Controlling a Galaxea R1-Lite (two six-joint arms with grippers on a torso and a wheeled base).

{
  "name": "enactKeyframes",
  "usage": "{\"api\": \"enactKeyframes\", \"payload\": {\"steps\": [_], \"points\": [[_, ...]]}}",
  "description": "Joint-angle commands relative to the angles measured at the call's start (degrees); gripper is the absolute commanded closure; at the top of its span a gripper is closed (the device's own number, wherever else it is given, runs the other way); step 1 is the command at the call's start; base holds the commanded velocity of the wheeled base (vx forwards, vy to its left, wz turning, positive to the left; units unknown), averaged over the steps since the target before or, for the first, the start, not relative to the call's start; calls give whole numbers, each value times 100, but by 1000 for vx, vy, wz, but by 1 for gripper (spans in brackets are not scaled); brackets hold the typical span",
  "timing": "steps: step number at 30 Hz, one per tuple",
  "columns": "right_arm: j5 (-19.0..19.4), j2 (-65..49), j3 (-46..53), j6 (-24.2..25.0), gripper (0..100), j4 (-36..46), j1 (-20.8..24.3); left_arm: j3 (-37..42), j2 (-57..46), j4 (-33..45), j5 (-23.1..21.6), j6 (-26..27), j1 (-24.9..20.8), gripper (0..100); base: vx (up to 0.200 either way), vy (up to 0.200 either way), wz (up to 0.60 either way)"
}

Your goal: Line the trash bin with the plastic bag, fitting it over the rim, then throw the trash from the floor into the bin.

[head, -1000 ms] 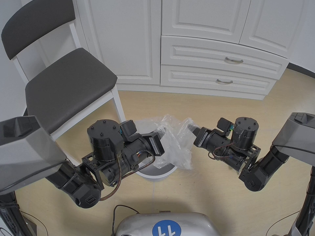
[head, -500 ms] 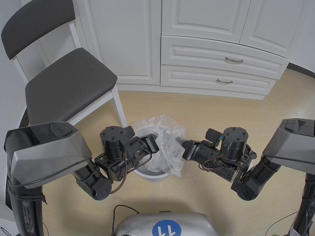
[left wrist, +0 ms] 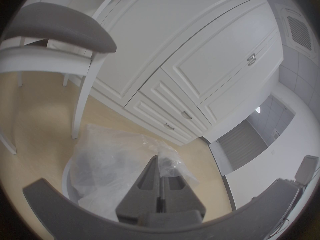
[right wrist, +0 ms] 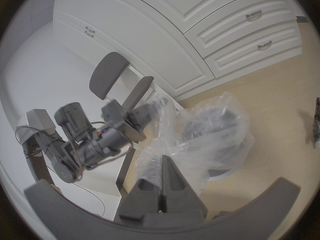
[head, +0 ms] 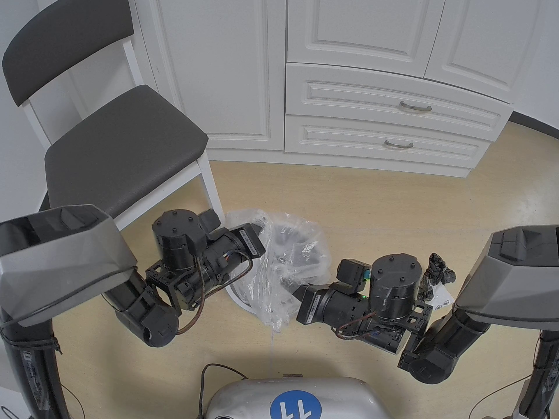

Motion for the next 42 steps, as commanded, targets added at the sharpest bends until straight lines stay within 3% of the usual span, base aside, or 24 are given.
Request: {"api": "enactKeyframes", "payload": {"steps": [1,10,19,27,42], "points": [[-30,388,-255,27,100,-23,-105,204,-629,-15,-36,6,28,100,0,0,0],[-39,827,-554,27,100,-41,-562,389,-770,-15,-230,-3,-60,100,0,0,0],[23,264,-317,-61,100,91,-922,28,48,-296,-212,-460,-297,100,0,0,0],[287,-694,-334,-79,100,1172,-1309,-815,891,-234,-221,-513,-165,100,0,0,0],[295,-535,-299,-114,100,1119,-1186,-2222,1867,741,-203,-689,-139,100,0,0,0]]}}
